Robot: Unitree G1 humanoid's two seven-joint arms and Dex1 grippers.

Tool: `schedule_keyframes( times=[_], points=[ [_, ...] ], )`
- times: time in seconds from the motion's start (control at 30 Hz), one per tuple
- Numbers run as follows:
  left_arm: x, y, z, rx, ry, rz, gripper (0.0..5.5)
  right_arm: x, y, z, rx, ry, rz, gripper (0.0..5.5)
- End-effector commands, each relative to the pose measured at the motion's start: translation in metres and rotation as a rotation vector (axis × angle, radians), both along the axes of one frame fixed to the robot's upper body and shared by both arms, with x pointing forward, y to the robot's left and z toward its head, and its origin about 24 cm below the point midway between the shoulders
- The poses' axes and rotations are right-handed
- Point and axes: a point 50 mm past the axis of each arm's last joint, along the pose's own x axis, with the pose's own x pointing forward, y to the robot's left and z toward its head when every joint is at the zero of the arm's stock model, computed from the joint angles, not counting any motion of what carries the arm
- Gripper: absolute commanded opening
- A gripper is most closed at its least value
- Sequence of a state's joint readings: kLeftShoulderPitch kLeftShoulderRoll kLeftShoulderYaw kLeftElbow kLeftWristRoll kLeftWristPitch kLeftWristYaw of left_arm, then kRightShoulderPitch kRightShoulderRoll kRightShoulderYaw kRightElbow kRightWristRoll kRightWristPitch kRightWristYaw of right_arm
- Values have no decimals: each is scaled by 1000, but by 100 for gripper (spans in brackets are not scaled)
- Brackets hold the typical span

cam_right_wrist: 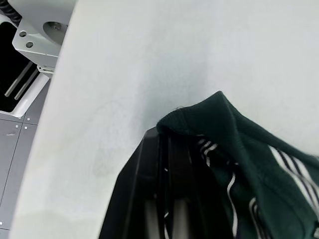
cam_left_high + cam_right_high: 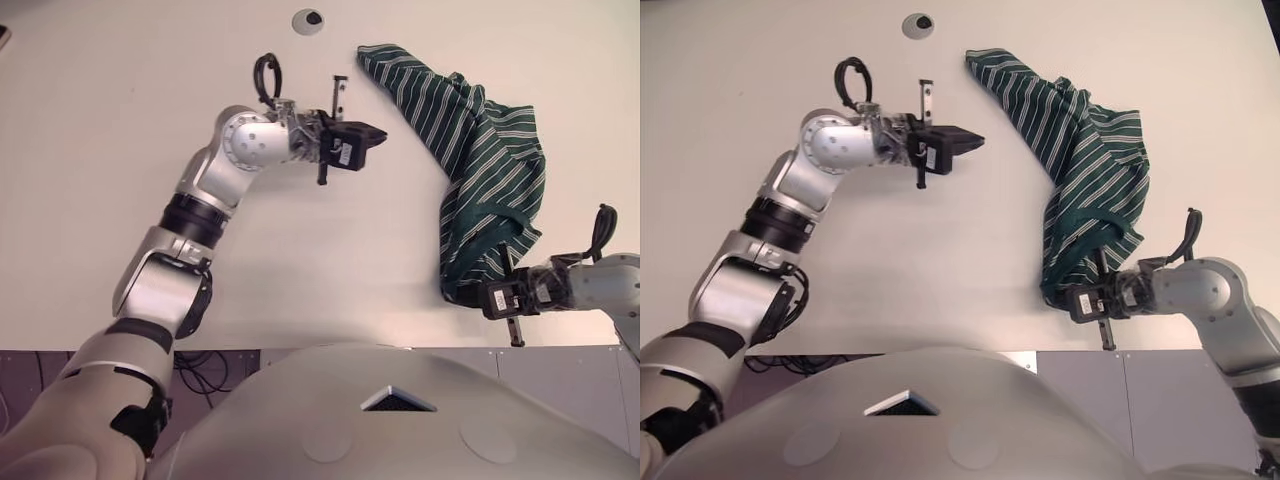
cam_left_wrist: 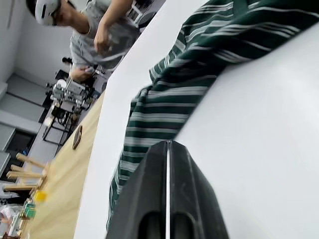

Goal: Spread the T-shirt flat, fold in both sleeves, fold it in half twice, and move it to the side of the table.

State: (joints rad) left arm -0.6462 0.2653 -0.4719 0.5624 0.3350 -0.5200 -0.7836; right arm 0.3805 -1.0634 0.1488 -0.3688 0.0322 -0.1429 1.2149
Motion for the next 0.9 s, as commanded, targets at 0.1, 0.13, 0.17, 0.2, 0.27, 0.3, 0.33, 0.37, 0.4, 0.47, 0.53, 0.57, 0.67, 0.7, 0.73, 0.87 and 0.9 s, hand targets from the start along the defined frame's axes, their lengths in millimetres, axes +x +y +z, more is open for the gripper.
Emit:
schedule_keyframes(
  times=[0.1,0.13,0.17,0.2,0.27,0.3,0.33,0.37,0.4,0.47,0.53,0.57,0.67,0.7,0.73,0.87,0.9],
  points=[
    [-2,-95,2,-63,78,-100,0,-5,9,-15,14,50,14,1],
    [-6,-111,1,-51,93,-113,0,-5,10,-15,18,50,16,1],
    [-9,-122,-2,-25,119,-104,0,-3,12,-15,21,48,22,1],
    [-9,-126,-5,7,134,-89,0,-3,13,-15,24,47,27,1],
    [-9,-139,-7,39,227,-21,0,-3,15,-14,34,47,27,1],
    [-11,-143,-9,45,253,-2,0,-3,15,-14,40,46,27,1],
    [-13,-146,-13,66,277,17,0,-3,16,-13,46,46,28,1],
    [-15,-147,-16,82,287,27,0,-2,17,-13,49,45,30,1],
    [-18,-147,-26,140,301,51,0,-2,18,-12,53,46,32,1],
    [-23,-136,-52,353,258,100,0,-2,20,-12,58,44,38,1],
    [-22,-120,-68,526,198,113,0,-4,21,-11,65,45,45,1],
    [-21,-115,-72,560,182,110,0,-5,22,-10,68,46,46,1],
    [-14,-110,-68,511,205,137,0,-3,24,-9,81,38,43,1],
    [-12,-105,-67,501,229,144,0,-2,26,-9,95,29,38,1],
    [-10,-101,-67,492,256,146,0,-1,29,-8,117,19,33,1],
    [-1,-69,-75,539,390,197,0,1,43,-3,220,20,34,1],
    [4,-57,-76,570,399,224,0,1,43,-5,209,27,39,1]
  ],
)
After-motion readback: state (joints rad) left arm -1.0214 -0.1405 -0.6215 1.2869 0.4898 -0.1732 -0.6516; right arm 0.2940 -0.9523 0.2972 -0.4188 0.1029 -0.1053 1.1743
